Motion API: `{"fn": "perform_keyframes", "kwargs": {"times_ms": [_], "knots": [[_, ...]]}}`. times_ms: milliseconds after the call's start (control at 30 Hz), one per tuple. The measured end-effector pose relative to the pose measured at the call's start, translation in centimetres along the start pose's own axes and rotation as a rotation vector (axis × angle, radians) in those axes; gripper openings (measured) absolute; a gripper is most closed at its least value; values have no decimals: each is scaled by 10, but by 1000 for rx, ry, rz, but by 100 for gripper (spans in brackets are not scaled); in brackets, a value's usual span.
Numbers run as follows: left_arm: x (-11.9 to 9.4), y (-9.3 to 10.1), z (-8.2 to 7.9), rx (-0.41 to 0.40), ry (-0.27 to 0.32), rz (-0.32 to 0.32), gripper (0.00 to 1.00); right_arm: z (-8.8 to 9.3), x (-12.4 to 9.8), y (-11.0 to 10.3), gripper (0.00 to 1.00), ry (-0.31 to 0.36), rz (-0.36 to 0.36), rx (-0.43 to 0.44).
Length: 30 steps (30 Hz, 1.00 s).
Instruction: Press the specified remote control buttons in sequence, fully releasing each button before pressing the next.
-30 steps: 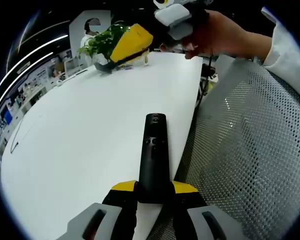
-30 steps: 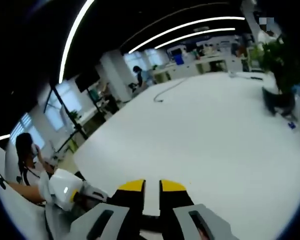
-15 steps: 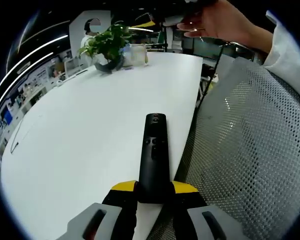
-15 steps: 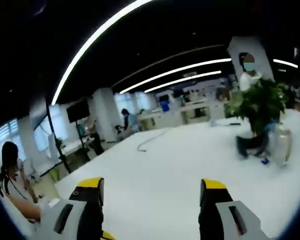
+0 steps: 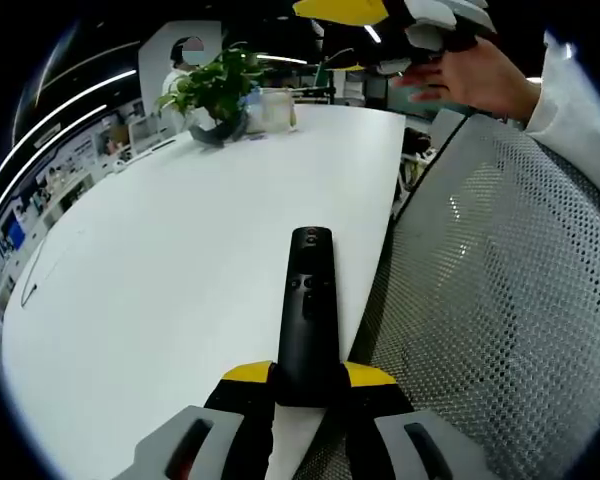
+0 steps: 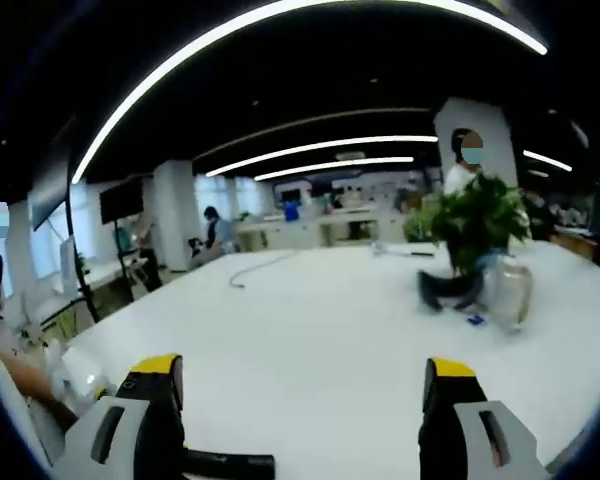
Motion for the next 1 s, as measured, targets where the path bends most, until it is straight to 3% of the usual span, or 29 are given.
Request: {"fn": "perform_keyframes", "kwargs": {"times_ms": [67,267,367,467,600,633,800,1000], "knots": [[0,0,0,0,0,0,25,5,0,0,99,-28,3,7],[0,0,0,-3,-1,-3,25,14,2,2,99,-20,26,10],[0,0,0,-3,0,-3,25,16,5,7,99,-6,60,-36],[0,0,0,-3,1,-3,25,19,5,8,99,-5,51,-47],[0,0,0,-3,0,-4,25,29,5,13,99,-47,77,-111],[1,0,0,-5,1,-4,25,32,5,14,99,-76,81,-100],[0,1,0,-6,1,-6,25,28,4,15,99,-39,80,-80],[0,1,0,-4,1,-5,25,31,6,17,99,-73,91,-76]]}}
Point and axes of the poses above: the point that each gripper's makers call its tool centre point, and the gripper's own axes: x roughly forward along the fingers, y roughly to its right, z roughly out of its underside, the point moved 8 cm from there along -x, roughly backward along the fingers, and after that the axes turned 3 degrees about x, right-handed, at the moved point
